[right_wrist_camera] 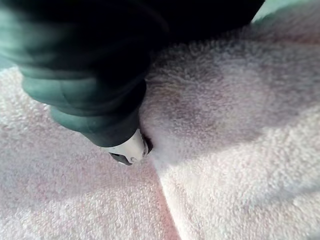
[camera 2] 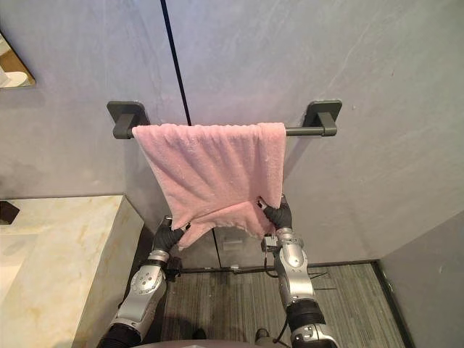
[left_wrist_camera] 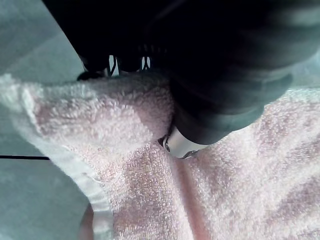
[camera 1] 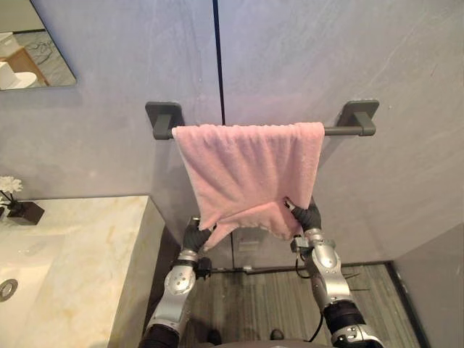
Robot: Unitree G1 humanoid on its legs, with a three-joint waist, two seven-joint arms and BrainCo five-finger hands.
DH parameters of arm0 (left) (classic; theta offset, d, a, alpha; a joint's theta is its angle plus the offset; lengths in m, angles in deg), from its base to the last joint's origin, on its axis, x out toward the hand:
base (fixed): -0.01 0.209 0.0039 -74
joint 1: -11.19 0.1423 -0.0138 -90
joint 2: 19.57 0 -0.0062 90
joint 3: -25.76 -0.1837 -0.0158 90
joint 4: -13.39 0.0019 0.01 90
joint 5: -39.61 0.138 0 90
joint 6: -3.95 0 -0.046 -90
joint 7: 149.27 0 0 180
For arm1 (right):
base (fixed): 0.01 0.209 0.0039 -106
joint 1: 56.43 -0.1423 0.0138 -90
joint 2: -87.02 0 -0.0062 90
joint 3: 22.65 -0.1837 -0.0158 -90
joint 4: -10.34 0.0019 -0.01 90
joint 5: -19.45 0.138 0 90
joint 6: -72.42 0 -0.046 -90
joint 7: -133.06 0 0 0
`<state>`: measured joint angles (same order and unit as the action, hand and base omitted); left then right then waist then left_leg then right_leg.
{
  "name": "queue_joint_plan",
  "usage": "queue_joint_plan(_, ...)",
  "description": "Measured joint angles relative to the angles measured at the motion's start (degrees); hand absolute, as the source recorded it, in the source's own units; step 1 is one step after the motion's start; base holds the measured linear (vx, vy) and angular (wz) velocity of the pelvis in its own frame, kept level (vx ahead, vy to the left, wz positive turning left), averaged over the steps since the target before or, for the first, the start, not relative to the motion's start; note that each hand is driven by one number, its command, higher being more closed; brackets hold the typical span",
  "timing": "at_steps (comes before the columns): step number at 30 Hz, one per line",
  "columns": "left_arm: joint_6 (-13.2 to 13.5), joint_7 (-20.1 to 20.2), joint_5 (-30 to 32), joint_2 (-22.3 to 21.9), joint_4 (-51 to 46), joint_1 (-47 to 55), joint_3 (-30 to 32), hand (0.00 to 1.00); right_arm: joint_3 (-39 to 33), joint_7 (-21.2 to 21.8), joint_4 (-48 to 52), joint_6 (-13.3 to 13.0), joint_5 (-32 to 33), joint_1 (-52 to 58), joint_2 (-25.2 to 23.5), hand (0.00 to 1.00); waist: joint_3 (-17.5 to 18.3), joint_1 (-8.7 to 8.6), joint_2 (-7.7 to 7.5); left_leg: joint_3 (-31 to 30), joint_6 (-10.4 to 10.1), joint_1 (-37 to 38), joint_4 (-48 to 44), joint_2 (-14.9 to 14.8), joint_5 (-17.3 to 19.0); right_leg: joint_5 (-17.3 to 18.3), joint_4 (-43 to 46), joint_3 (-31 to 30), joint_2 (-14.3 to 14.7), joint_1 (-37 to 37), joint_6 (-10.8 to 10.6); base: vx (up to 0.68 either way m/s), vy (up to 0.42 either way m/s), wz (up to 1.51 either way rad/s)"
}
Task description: Organize washtable
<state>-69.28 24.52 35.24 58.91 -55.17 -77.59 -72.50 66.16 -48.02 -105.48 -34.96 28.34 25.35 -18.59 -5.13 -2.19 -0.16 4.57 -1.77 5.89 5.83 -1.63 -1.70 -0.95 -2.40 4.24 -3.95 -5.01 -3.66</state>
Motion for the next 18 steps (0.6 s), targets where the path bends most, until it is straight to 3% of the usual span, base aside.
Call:
queue_joint_plan(6,-0.2,-0.4,-1.6,-0.1,0.0,0.7,1.0,0.0,-1.3,-2.4,-0.4,0.1,0.0,1.0,0.0,0.0,-0.1,-0.05,-0.2,0.0,0.0,0.5,0.0,0.0,0.0,0.0,-1.1,0.4,0.0,-1.2,0.0,-0.01,-0.01,0.03)
queue_joint_plan(13,-0.9,-2.1,-5.1,-0.5,0.0,3.2,4.1,0.0,-6.5,-7.1,-3.3,4.3,-0.5,6.1,-0.7,0.0,-0.3,-0.06,-0.39,0.1,-0.1,0.5,-0.3,-0.3,0.1,0.0,-1.9,0.5,0.0,-1.7,0.0,0.0,-0.013,0.03)
queue_joint_plan(18,-0.9,-3.3,-6.5,0.4,-0.1,4.4,8.9,0.0,-10.1,-8.9,-3.2,4.5,0.2,8.9,0.9,0.0,-0.4,-0.21,-0.45,0.1,-0.1,0.8,-0.3,-0.4,0.1,-0.2,-1.9,0.4,0.0,-1.8,0.1,-0.04,-0.028,-0.04)
